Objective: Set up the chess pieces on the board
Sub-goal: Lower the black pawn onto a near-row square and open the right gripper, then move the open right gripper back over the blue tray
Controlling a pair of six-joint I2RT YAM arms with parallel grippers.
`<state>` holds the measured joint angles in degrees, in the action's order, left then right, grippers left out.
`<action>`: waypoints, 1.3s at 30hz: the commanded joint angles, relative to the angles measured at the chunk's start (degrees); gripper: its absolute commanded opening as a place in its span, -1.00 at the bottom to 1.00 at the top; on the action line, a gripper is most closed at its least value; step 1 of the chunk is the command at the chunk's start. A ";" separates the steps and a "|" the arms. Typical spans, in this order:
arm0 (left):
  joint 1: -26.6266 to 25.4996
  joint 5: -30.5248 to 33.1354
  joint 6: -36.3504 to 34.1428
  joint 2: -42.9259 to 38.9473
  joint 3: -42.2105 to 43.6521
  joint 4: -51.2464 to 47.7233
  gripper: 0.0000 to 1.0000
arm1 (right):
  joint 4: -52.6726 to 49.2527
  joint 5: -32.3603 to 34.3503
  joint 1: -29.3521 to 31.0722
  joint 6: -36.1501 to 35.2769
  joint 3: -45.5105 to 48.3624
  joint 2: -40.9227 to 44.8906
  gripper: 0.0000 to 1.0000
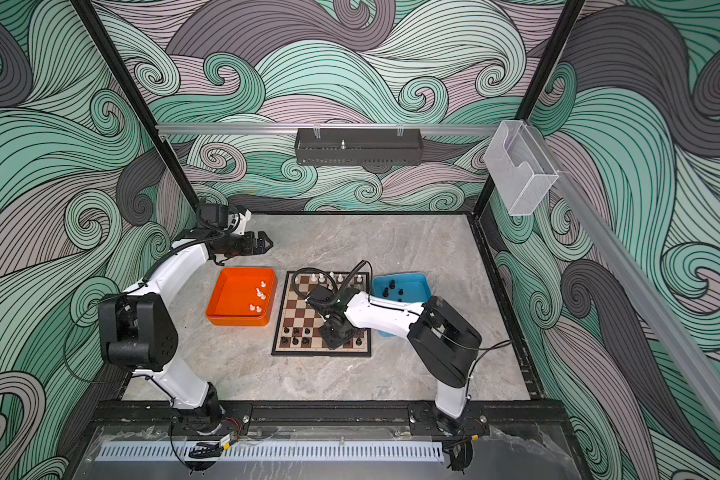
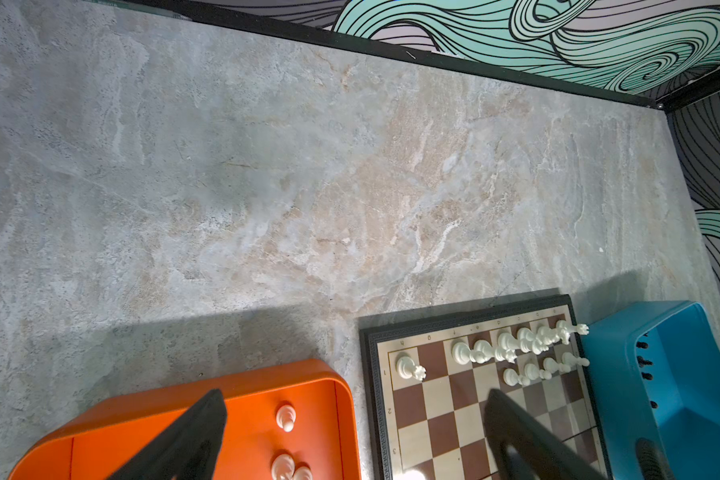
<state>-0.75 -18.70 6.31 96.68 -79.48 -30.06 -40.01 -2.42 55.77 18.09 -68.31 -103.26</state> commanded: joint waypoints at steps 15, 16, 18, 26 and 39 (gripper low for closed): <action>0.40 -0.64 0.71 0.57 -2.39 -1.62 0.97 | -4.80 2.89 0.22 0.50 -3.20 3.32 -0.41; 0.39 -0.64 0.71 0.61 -2.47 -1.62 0.97 | -4.75 3.10 0.22 0.46 -3.59 3.78 -0.39; 0.36 -0.47 0.72 0.44 -2.43 -1.80 0.97 | -5.17 3.20 0.13 0.46 -4.37 4.48 -0.36; 0.36 0.41 1.10 -0.03 -2.79 -2.28 0.97 | -6.68 1.52 -3.56 0.67 -7.15 9.30 -0.13; -5.06 12.36 0.73 -1.06 -3.62 -6.38 0.97 | -11.21 4.44 -29.76 -0.67 -5.98 18.83 0.82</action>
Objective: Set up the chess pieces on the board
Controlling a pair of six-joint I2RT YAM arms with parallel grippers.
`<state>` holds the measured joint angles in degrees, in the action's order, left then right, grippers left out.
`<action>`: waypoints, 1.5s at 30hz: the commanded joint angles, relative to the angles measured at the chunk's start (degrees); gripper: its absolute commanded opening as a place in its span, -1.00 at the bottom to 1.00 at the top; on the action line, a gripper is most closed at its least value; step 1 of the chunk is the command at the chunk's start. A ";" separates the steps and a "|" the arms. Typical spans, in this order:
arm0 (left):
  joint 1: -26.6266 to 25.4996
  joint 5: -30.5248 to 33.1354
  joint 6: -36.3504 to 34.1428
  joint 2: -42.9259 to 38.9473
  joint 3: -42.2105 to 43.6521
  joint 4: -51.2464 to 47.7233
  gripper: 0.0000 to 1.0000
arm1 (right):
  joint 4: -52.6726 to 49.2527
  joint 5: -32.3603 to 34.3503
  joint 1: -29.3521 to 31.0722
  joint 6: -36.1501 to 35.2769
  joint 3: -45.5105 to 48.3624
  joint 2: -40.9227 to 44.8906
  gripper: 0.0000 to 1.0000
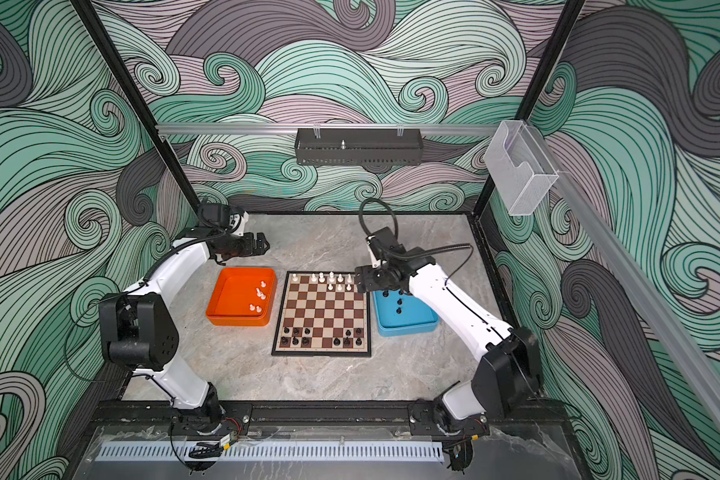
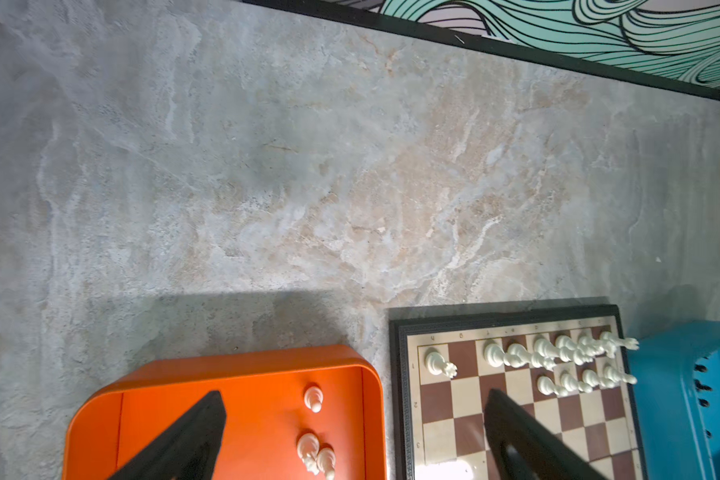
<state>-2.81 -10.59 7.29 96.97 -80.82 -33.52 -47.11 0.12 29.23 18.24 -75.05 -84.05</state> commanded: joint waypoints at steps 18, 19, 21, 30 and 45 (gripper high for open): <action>-19.84 -8.10 -1.75 0.46 -3.77 -3.68 0.89 | 1.80 2.07 -15.37 -4.37 6.73 -12.70 0.42; -20.09 -8.94 -1.85 0.42 -3.65 -3.48 0.88 | 2.27 2.08 -15.43 -4.27 6.67 -13.31 0.36; -20.44 -10.59 -2.27 0.45 -3.65 -3.35 0.88 | 2.88 1.85 -15.42 -4.19 6.28 -14.51 0.25; -20.75 -11.39 -2.63 1.29 -4.15 -3.89 0.88 | 5.07 -0.49 -15.38 -3.04 5.57 -18.70 -0.16; -20.77 -11.14 -3.07 1.23 -3.91 -3.83 0.88 | 6.94 -2.31 -15.34 -2.68 5.70 -21.88 -0.42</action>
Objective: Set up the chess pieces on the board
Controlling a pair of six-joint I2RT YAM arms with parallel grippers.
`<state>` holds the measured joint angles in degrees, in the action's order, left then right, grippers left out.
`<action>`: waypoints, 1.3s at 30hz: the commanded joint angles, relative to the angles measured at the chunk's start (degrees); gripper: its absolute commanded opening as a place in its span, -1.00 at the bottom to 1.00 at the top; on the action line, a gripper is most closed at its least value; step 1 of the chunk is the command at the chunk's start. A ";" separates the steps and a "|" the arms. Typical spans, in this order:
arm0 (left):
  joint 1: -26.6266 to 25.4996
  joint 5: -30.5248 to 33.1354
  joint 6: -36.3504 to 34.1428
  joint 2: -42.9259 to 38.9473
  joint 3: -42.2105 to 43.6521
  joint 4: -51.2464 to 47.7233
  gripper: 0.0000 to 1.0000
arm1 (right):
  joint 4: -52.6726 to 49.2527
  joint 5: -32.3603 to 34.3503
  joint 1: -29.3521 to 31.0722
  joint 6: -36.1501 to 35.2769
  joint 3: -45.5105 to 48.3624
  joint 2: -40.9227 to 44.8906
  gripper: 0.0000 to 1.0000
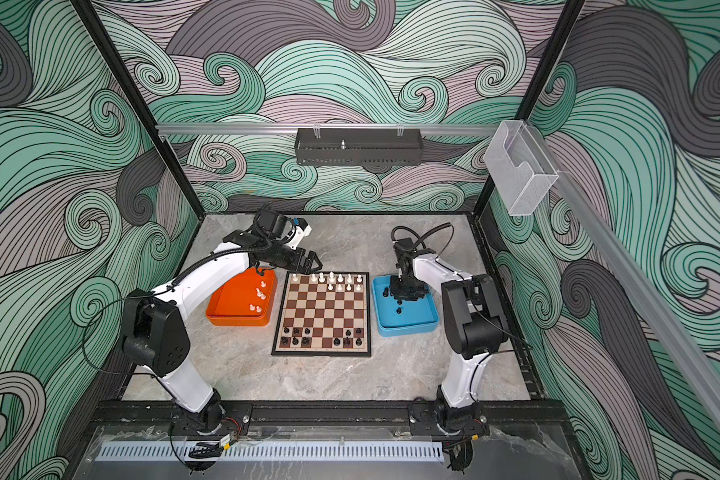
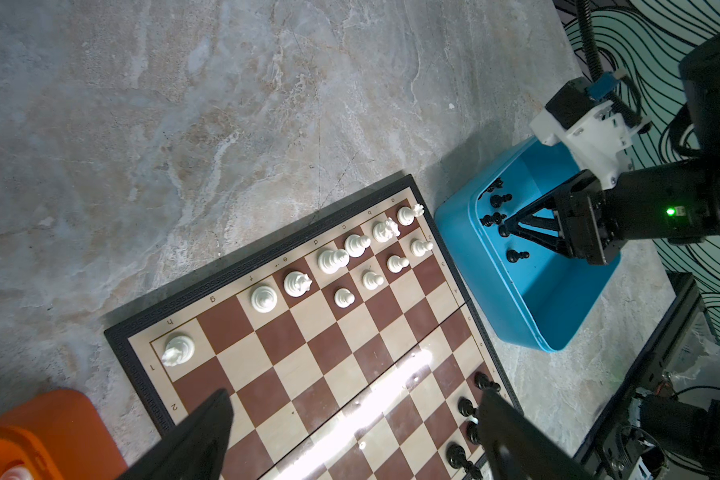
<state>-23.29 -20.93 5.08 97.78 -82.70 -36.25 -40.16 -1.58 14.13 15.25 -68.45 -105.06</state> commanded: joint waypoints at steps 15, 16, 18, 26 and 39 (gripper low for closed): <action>-0.32 -0.69 -0.96 0.48 -1.83 -0.96 0.88 | 0.37 -0.76 -0.24 -0.04 -0.16 -1.34 -0.59; -0.29 -0.69 -1.02 0.48 -1.86 -1.01 0.88 | 0.36 -0.79 -0.24 -0.12 -0.12 -1.29 -0.60; -0.29 -0.65 -0.95 0.40 -1.77 -0.94 0.88 | 0.30 -0.79 -0.24 -0.10 -0.01 -1.29 -0.61; -0.29 -0.61 -1.08 0.24 -1.68 -0.82 0.88 | 0.35 -1.00 -0.26 -0.22 0.07 -1.64 -0.61; -0.33 -0.43 -1.09 0.09 -1.42 -0.58 0.88 | 0.26 -1.43 -0.24 -0.59 0.16 -0.95 -0.74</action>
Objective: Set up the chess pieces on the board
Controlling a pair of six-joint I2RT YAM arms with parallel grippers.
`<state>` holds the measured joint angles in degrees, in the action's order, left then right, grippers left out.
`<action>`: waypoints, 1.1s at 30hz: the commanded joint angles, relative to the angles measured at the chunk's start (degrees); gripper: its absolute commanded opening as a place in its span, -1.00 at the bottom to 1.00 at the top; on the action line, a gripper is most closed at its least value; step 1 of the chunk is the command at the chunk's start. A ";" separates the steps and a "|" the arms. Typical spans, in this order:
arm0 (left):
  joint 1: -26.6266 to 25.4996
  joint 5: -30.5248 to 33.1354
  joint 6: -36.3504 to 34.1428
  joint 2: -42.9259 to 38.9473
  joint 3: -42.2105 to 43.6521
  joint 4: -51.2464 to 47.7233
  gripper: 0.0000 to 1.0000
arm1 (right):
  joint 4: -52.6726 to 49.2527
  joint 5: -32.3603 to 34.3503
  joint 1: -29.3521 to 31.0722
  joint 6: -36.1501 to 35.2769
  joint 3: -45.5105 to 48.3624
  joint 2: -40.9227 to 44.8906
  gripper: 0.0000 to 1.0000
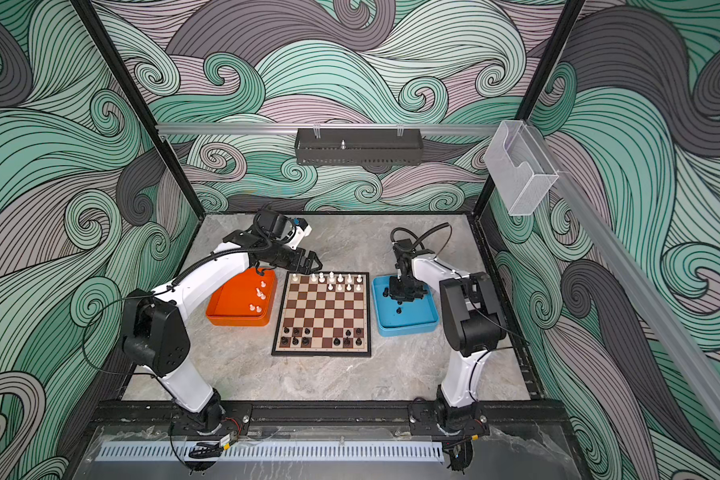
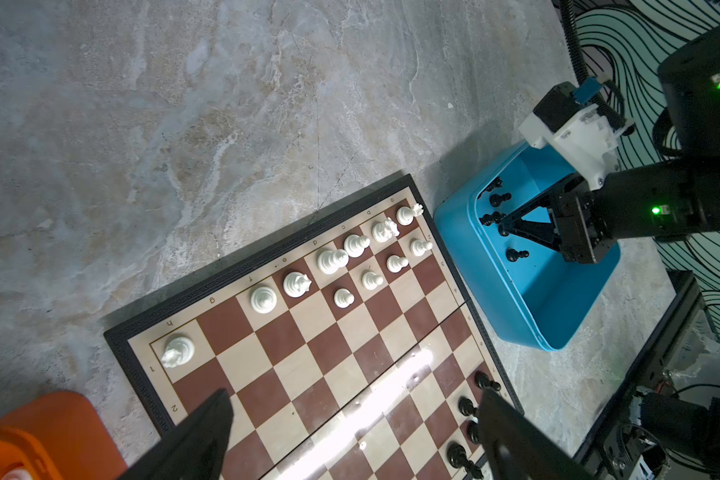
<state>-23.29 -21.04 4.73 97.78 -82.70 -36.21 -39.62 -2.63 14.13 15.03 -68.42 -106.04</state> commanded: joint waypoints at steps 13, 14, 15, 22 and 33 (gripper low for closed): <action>0.97 0.15 -1.15 0.36 -0.56 0.81 0.88 | -6.78 0.55 1.78 -2.80 -3.09 7.31 -0.76; 1.47 0.48 -0.61 0.33 -0.54 0.99 0.88 | -7.54 0.57 2.24 -2.97 -3.40 8.41 -0.76; 2.18 0.65 -0.28 0.34 -0.55 1.11 0.88 | -8.25 0.60 2.83 -3.12 -3.65 9.36 -0.75; 11.49 -1.20 1.60 0.20 -0.97 1.53 0.88 | -10.73 -0.82 9.58 -2.11 -4.94 14.33 -0.74; 22.91 -2.75 4.71 0.06 -0.98 2.41 0.89 | -10.15 -2.82 25.81 2.93 -9.94 10.00 -0.73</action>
<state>-1.10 -22.15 8.25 97.78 -82.70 -34.65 -49.30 -4.56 37.58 15.75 -77.25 -94.17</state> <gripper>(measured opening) 0.942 0.135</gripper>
